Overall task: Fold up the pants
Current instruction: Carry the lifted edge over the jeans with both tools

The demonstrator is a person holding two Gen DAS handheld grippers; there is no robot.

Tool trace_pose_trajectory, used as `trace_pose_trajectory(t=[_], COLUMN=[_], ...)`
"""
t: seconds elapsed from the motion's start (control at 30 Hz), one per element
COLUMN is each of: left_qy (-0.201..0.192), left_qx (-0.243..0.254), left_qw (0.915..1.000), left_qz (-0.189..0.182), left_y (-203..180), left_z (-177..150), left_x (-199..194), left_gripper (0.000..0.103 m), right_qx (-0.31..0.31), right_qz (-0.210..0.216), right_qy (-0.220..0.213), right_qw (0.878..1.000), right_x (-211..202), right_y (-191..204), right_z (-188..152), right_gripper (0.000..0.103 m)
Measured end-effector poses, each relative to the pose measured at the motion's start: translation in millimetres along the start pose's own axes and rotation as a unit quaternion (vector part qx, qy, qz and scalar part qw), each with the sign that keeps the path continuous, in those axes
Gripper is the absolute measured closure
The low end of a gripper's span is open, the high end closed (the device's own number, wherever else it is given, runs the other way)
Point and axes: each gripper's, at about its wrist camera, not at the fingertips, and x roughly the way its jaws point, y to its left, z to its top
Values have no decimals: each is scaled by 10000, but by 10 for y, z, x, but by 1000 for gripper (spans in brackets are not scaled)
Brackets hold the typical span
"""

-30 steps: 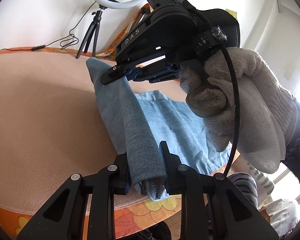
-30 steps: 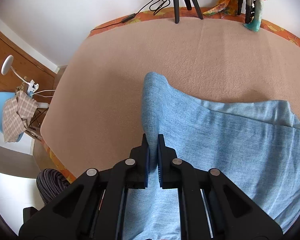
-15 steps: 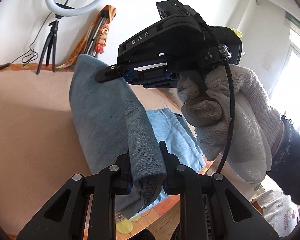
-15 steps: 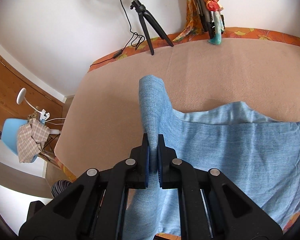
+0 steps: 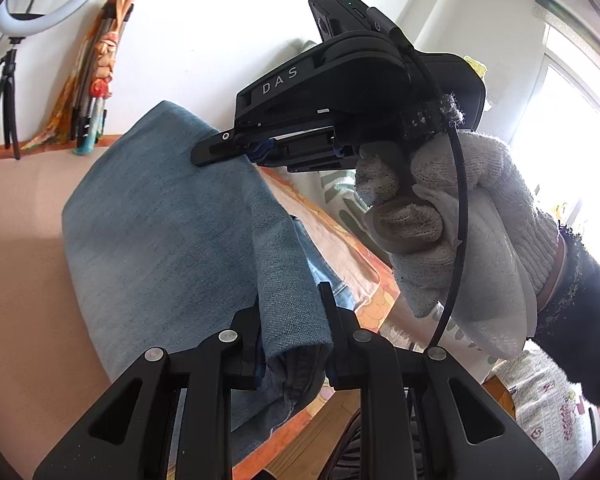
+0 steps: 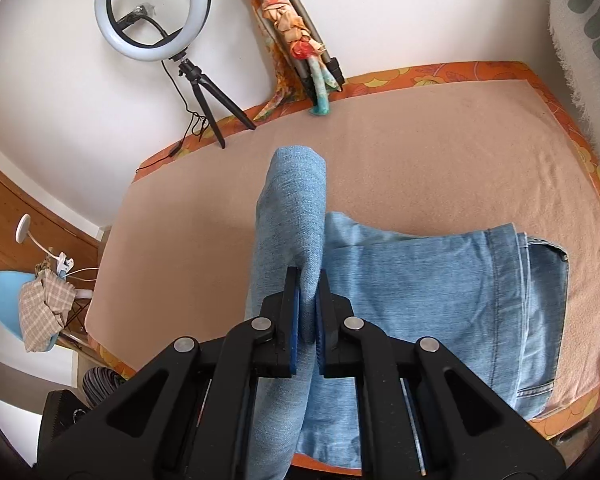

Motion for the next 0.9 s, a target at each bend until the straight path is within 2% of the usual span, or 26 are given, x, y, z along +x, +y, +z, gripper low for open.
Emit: trace_pose_trajectory(t=[0.5,0.9], left_qy=[547,882], left_qx=[409,601], left_qw=[9967,9929], left_qz=[-444,-530], left_y=[-286,-327], left_z=[133,232], left_x=[734,1223], left_gripper=[84,84], right_qx=[516,798], right_qz=[-471,-643], right_qy=[-197,-218], right_qw=[9974,9945], right_x=[-298,-358], right_y=[-840,-1346], right_z=[-126,-246], right_gripper=[97,97])
